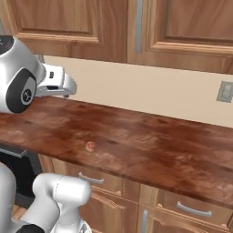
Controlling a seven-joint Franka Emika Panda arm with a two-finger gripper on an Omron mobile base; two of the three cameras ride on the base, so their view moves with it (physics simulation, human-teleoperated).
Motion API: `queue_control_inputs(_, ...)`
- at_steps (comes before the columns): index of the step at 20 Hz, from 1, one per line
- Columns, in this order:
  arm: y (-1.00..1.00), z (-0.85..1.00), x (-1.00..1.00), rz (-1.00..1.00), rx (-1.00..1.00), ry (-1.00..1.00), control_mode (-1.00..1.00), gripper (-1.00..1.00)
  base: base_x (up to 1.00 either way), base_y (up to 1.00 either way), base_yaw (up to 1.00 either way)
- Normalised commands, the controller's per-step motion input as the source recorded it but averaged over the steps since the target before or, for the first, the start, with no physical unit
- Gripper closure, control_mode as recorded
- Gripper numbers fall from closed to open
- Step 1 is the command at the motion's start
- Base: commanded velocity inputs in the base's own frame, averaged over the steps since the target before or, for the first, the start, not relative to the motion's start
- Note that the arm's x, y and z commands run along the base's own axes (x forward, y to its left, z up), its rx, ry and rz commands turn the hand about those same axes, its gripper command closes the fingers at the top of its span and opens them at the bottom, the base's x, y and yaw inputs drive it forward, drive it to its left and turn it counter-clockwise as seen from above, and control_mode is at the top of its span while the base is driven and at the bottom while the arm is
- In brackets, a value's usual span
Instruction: Place the liquors on the top shelf of the fridge to keep them out of children's reach, and place the peach on lower shelves for easy access.
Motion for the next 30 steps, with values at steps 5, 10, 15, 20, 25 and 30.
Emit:
queue_control_inputs(5,0.0,0.0,0.0,0.0,0.0,0.0,1.0,-1.0,0.4,0.09,-0.38)
queue_control_inputs(10,0.05,-0.09,0.01,-0.06,0.0,0.0,-1.0,-1.0,0.1,0.14,-0.28)
queue_control_inputs(15,0.08,-0.62,0.14,-0.2,0.0,0.06,-1.0,-1.0,0.0,0.0,0.0)
queue_control_inputs(20,0.13,-0.76,0.18,-0.09,0.0,0.2,-1.0,-1.0,0.0,0.0,0.0)
queue_control_inputs(25,0.35,-0.86,0.1,-0.06,0.0,0.25,-1.0,-1.0,0.0,0.0,0.0)
queue_control_inputs(30,0.36,-0.81,0.0,0.0,0.09,0.27,-1.0,-1.0,0.0,0.0,0.0)
